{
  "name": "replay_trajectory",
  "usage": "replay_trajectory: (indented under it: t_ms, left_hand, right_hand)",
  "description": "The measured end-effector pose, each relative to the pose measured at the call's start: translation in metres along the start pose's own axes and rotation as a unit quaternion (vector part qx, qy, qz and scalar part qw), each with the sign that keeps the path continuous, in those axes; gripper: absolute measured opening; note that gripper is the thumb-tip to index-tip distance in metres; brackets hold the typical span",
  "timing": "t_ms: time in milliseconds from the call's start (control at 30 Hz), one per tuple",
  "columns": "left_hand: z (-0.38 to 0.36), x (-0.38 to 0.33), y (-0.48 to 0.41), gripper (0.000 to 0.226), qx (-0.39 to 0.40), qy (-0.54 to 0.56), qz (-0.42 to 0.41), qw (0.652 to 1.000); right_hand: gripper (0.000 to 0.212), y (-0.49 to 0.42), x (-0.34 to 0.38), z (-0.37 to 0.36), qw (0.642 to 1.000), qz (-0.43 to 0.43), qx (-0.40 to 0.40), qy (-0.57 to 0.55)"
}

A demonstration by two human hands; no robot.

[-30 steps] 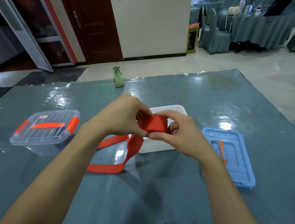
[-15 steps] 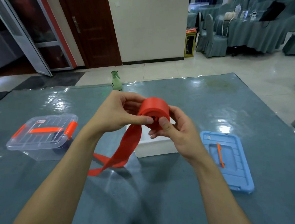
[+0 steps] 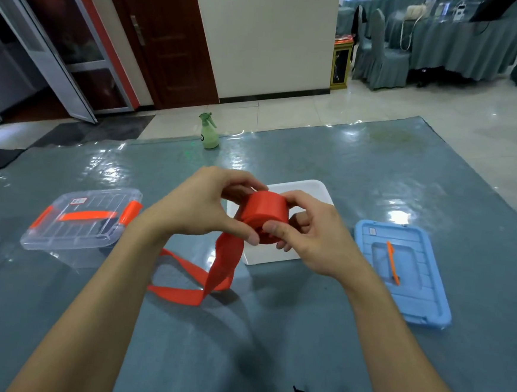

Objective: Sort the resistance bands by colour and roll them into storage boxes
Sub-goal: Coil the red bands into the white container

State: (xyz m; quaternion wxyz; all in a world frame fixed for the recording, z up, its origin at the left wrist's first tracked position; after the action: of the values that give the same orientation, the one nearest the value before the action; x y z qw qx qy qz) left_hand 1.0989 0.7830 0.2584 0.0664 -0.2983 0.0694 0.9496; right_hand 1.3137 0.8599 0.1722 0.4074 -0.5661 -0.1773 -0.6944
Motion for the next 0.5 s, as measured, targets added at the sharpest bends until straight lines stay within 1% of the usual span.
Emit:
replay_trajectory:
  t_ms: [67, 133, 200, 233, 267, 300, 333, 367, 433, 500]
  left_hand:
    - [-0.008, 0.005, 0.002, 0.061, -0.001, 0.05, -0.009, 0.999]
    - [-0.016, 0.008, 0.002, 0.052, -0.019, 0.053, 0.002, 0.998]
    - [-0.022, 0.009, -0.001, 0.05, -0.006, 0.01, 0.017, 1.0]
    - [-0.025, 0.008, -0.003, 0.048, 0.013, -0.033, 0.021, 0.999]
    - [-0.028, 0.008, -0.005, 0.047, 0.03, -0.08, 0.024, 0.996]
    - [-0.032, 0.008, -0.006, 0.047, 0.039, -0.115, 0.028, 0.992]
    - [-0.036, 0.008, -0.008, 0.049, 0.035, -0.126, 0.032, 0.991]
    - [-0.038, 0.01, -0.007, 0.056, 0.023, -0.11, 0.039, 0.993]
    - [-0.039, 0.018, -0.003, 0.071, 0.009, -0.029, 0.042, 0.999]
    - [-0.042, 0.029, 0.0, 0.07, 0.026, 0.033, 0.027, 0.999]
  right_hand:
    - [0.033, 0.001, -0.001, 0.001, 1.0, -0.002, -0.004, -0.009]
    - [0.037, 0.003, -0.006, 0.001, 1.0, -0.015, 0.016, -0.005]
    - [0.049, 0.006, -0.01, -0.002, 0.998, -0.045, 0.052, 0.013]
    - [0.055, 0.007, -0.012, -0.004, 0.995, -0.057, 0.064, 0.044]
    - [0.056, 0.007, -0.014, -0.007, 0.992, -0.063, 0.069, 0.084]
    - [0.051, 0.006, -0.016, -0.01, 0.989, -0.063, 0.067, 0.114]
    - [0.047, 0.006, -0.018, -0.012, 0.989, -0.063, 0.059, 0.123]
    - [0.044, 0.006, -0.019, -0.013, 0.99, -0.062, 0.048, 0.115]
    - [0.043, 0.008, -0.023, -0.011, 0.995, -0.057, 0.03, 0.07]
    - [0.042, 0.01, -0.028, -0.008, 0.999, -0.044, 0.015, 0.011]
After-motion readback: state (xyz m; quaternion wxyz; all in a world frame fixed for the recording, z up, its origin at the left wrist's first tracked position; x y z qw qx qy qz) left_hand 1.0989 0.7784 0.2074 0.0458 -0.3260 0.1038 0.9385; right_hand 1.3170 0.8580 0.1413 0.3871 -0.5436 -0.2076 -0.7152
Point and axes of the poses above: each hand's wrist, its own y-axis away from the middle knuckle, its own z-axis out of the back of the hand, x = y × z, the point moved 1 cm from there along -y, towards the middle knuckle, and after that the axes turned 11 degrees about x, right-handed, at the moved point
